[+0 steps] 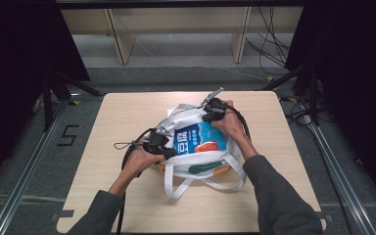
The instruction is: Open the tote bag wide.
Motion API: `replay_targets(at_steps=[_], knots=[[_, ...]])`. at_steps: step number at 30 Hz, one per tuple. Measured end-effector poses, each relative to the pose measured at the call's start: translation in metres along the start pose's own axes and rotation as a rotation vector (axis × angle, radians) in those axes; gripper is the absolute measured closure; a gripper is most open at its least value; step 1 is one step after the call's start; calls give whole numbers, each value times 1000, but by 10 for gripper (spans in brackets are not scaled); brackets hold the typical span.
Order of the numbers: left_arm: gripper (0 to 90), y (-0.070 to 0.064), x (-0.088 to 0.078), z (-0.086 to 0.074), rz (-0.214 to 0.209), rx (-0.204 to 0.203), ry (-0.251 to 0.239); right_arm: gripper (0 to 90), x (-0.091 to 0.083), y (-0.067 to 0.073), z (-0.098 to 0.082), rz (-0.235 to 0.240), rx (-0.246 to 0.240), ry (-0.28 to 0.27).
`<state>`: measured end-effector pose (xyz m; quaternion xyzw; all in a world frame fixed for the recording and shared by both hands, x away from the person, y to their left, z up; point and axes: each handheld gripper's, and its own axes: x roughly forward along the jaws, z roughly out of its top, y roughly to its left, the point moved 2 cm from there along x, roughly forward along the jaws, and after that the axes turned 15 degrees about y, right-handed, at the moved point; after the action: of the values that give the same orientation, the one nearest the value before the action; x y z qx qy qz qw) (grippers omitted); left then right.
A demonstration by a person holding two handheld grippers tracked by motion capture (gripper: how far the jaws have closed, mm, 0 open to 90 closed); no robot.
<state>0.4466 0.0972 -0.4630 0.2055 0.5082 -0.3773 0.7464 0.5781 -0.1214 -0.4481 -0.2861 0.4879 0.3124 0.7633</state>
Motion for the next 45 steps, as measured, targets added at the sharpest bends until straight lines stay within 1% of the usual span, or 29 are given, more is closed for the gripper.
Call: replay_targets(at_steps=[1, 3, 5, 6, 9, 10, 13, 14, 17, 18, 20, 21, 22, 23, 24, 25, 26, 27, 29, 30, 31, 32, 33, 35, 36, 39, 43, 44, 45], knots=[[849, -1, 0, -2, 7, 14, 12, 900, 6, -5, 0, -23, 8, 16], [863, -4, -1, -8, 11, 39, 40, 900, 12, -9, -1, -11, 63, 44], [870, -5, -1, -12, 15, 33, 33, 900, 14, -12, -2, -13, 76, 45], [871, -4, -3, -15, 0, 11, 12, 900, 14, -16, -3, -13, 83, 34], [862, -3, -7, -10, 13, -1, -6, 900, 8, -15, -2, -11, 79, 33], [855, -1, -13, -2, 20, -11, -47, 900, -4, -11, -2, -3, 69, 5], [857, 5, -20, 10, 39, -26, -75, 900, -16, -9, -2, -3, 64, -28], [853, 13, -23, 26, 43, -43, -84, 900, -26, -4, -4, 10, 66, -74], [850, 23, -14, 45, 58, -82, -65, 900, -39, 4, -9, 43, 32, -99], [849, 28, -8, 50, 59, -89, -39, 900, -44, 8, -13, 55, 44, -88], [853, 36, 3, 52, 117, -89, 26, 900, -48, 14, -22, 70, -4, -100], [868, 36, 3, 52, 117, -89, 26, 900, -48, 14, -22, 70, -4, -100], [886, 47, 5, 44, 190, -89, 81, 900, -50, 16, -37, 49, -27, -66], [889, 47, 5, 44, 190, -89, 81, 900, -50, 16, -37, 49, -27, -66], [889, 55, 2, 37, 216, -116, 97, 900, -50, 15, -43, 36, -19, -49], [892, 66, -2, 28, 220, -173, 60, 900, -49, 13, -50, 23, -12, -38], [893, 70, -7, 23, 226, -188, 58, 900, -47, 2, -66, 27, -9, 8], [893, 67, -7, 24, 239, -168, 62, 900, -45, -3, -70, 8, -17, 18], [892, 64, -7, 25, 224, -155, 63, 900, -43, -6, -74, 20, -3, 30], [881, 66, -7, 23, 187, -173, 30, 900, -45, -6, -79, 42, 38, 0], [877, 66, -7, 23, 187, -173, 30, 900, -45, -6, -79, 42, 38, 0], [862, 65, -9, 20, 135, -203, -17, 900, -49, -3, -78, 28, 42, -33], [853, 63, -11, 18, 116, -206, -39, 900, -52, 0, -77, 35, 44, -44], [844, 61, -13, 17, 113, -202, -58, 900, -60, 3, -76, 51, 46, -63], [838, 60, -16, 17, 108, -196, -62, 900, -64, 2, -75, 53, 23, -80], [827, 51, -28, 17, 108, -193, -132, 900, -69, 6, -75, 58, 23, -110], [809, 45, -40, 14, 101, -169, -171, 900, -78, 10, -77, 72, 11, -149], [804, 44, -42, 12, 95, -172, -186, 900, -80, 10, -76, 67, -18, -170], [802, 43, -45, 11, 77, -177, -204, 900, -84, 12, -78, 68, 8, -164]])
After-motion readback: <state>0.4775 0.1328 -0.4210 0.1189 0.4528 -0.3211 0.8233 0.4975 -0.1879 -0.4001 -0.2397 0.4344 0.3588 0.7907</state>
